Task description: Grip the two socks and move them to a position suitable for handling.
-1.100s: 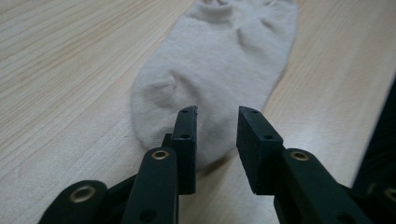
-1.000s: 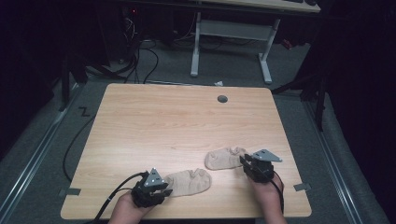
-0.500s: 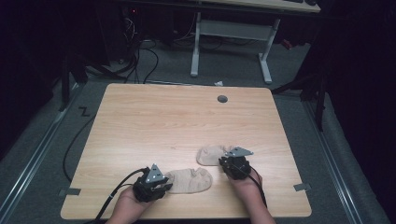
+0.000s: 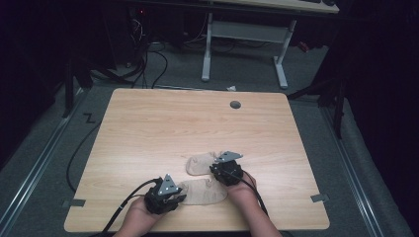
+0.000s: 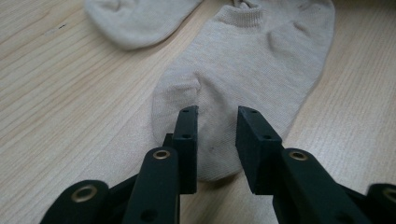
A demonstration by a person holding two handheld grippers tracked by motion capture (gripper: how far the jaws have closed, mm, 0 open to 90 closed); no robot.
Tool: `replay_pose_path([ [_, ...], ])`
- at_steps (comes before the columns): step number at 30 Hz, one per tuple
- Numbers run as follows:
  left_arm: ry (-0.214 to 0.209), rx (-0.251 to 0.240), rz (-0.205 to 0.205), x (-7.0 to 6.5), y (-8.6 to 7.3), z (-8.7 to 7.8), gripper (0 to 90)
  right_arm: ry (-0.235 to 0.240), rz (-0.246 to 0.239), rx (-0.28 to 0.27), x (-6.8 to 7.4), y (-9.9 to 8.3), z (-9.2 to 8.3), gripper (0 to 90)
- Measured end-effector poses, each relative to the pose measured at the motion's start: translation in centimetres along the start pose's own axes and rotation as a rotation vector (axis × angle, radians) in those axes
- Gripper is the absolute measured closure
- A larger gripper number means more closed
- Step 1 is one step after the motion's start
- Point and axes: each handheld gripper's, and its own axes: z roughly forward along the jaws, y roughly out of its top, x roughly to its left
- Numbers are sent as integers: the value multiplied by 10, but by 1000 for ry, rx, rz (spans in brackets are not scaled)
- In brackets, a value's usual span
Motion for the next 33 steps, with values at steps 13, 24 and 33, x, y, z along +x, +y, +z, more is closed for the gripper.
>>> replay_pose_path([
  [13,-7,-1,17,-7,2,2,695,31,-55,14,26,21,18,793],
  [24,13,-50,12,-6,3,-9,628,-59,8,-85,1,17,-14,733],
  [33,144,-124,-40,17,7,-17,573,-134,137,-94,-42,-4,-23,724],
])
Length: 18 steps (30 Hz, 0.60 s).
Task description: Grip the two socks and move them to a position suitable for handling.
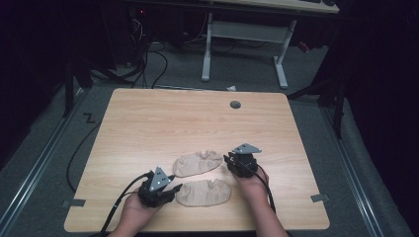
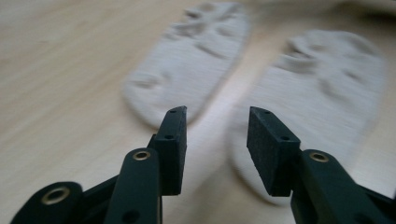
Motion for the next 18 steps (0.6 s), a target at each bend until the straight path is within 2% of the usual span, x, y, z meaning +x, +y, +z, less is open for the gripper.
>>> replay_pose_path([
  [1,56,4,-28,12,1,5,565,1,12,-1,-2,-1,0,708],
  [2,56,4,-28,12,1,5,559,1,8,-2,-4,-1,0,689],
  [3,92,25,-74,25,1,14,557,3,15,-1,-5,-2,2,675],
  [4,92,25,-74,25,1,14,557,3,15,-1,-5,-2,2,675],
  [5,101,36,-131,35,1,22,551,16,31,2,-7,-2,6,658],
  [6,99,31,-154,38,1,25,543,23,40,6,-8,-2,9,657],
  [7,99,31,-154,38,1,25,534,23,40,6,-8,-2,9,657],
  [8,99,30,-170,41,0,28,527,54,45,-2,-7,0,14,654],
  [9,99,30,-198,46,0,32,527,58,43,-6,-6,1,17,655],
  [11,96,31,-204,47,0,33,527,71,31,6,-2,4,22,663],
  [15,86,41,-193,47,4,36,544,62,2,31,6,7,32,690],
  [18,77,54,-182,44,8,41,565,60,10,50,7,8,35,690],
])
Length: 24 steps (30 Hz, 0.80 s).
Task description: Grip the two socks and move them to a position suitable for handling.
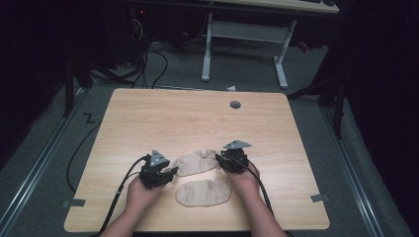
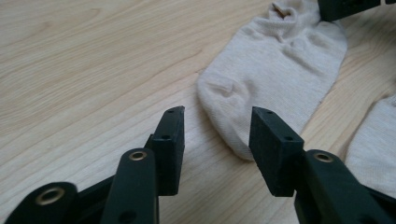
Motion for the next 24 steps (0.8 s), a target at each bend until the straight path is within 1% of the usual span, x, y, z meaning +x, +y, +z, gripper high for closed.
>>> replay_pose_path([
  [1,2,1,-1,-1,0,2,574,-4,1,12,0,0,2,686],
  [3,5,-1,-5,-1,0,3,573,0,-4,13,-1,-1,1,684],
  [4,12,-3,1,-2,0,2,573,0,-4,13,-1,-1,1,684],
  [5,14,-13,-2,-1,1,0,568,6,7,13,-1,-2,1,686],
  [6,14,-13,-2,-1,1,0,568,6,7,13,-1,-2,1,686],
  [7,4,-16,-15,0,2,0,570,8,8,8,-2,-3,0,694],
  [8,4,-16,-15,0,2,0,580,8,8,8,-2,-3,0,694],
  [10,5,4,-13,-1,1,3,587,11,-1,6,-1,-4,0,712],
  [15,8,17,-15,-1,0,5,604,14,-8,9,2,-7,-3,744],
  [17,8,22,-14,-1,0,6,629,21,-12,6,4,-9,-5,759],
  [19,0,22,-18,-1,-1,6,655,27,-16,9,5,-11,-7,784],
  [20,0,22,-18,-1,-1,6,683,27,-16,9,5,-11,-7,784],
  [21,-5,22,-19,-1,0,6,713,39,-22,14,7,-12,-9,818],
  [22,-5,22,-19,-1,0,6,750,39,-22,14,7,-12,-9,818],
  [23,-16,21,-28,0,0,6,796,39,-35,12,10,-14,-11,839],
  [24,-14,16,-27,0,0,6,830,36,-40,14,11,-15,-12,842],
])
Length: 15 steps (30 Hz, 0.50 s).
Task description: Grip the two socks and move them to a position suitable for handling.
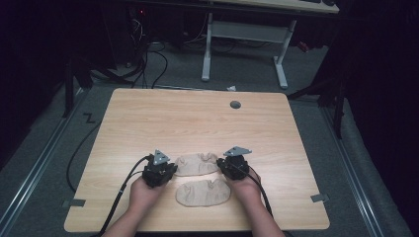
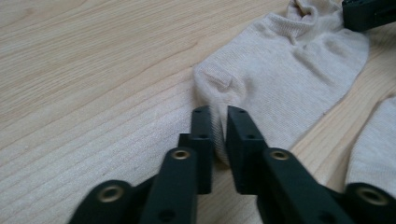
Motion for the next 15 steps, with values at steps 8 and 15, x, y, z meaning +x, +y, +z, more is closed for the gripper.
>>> replay_pose_path([
  [8,12,-59,27,-4,6,-10,864,-20,-12,-58,4,3,-11,844],
  [15,22,-74,43,-7,6,-12,861,-30,-18,-80,3,3,-17,844],
])
